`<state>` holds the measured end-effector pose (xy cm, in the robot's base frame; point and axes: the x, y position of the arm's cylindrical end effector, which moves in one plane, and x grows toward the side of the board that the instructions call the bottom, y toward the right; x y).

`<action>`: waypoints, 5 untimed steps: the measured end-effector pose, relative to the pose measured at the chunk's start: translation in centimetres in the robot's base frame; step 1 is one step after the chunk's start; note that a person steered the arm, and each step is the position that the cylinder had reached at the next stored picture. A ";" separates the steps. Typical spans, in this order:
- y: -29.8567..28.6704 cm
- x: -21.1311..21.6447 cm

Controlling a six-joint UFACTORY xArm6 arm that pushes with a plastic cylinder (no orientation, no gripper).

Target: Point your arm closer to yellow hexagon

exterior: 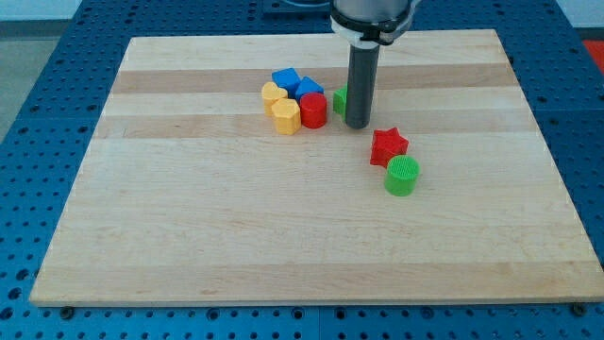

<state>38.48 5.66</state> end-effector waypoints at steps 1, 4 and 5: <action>0.0 0.8; 0.0 7.5; 0.1 10.1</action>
<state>48.57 5.77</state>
